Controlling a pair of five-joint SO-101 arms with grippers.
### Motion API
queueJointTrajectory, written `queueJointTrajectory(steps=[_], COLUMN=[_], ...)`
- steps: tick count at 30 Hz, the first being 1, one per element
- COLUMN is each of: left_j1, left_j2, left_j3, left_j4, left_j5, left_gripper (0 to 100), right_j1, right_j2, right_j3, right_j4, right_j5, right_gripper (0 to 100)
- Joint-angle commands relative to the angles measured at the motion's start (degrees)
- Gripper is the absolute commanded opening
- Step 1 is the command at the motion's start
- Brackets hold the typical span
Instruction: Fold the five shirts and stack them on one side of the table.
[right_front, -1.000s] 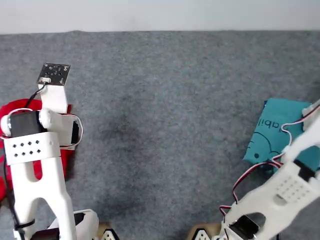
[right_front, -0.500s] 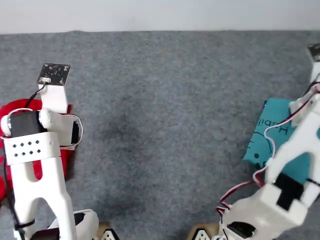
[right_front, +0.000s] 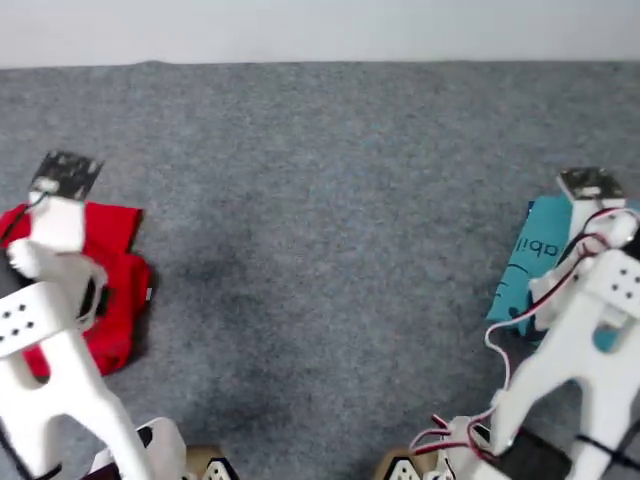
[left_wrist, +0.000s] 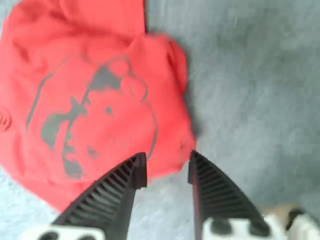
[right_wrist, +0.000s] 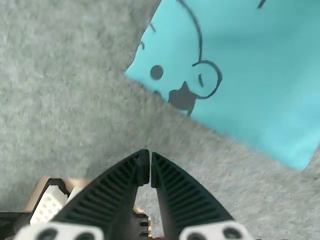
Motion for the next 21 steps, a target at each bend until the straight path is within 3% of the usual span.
queueJointTrajectory(steps=[1,12,21], left_j1=[-2.81,-2.99,-2.81], left_j2=[-1.49,-1.49,-1.41], left_j3=[3.74,20.35,25.89], left_j4=[0.26,-15.65,-16.79], left_j5=[-10.20,-18.99,-24.44], left_gripper=[16,16,16], right_j1=[-0.48,-0.40,-0.48], right_j2=[-4.79,-9.98,-13.23], right_j3=[1.41,7.82,8.18], right_j4=[2.24,2.42,2.42], right_j5=[-0.62,-1.93,-6.51], right_gripper=[0.9,0.9,0.9])
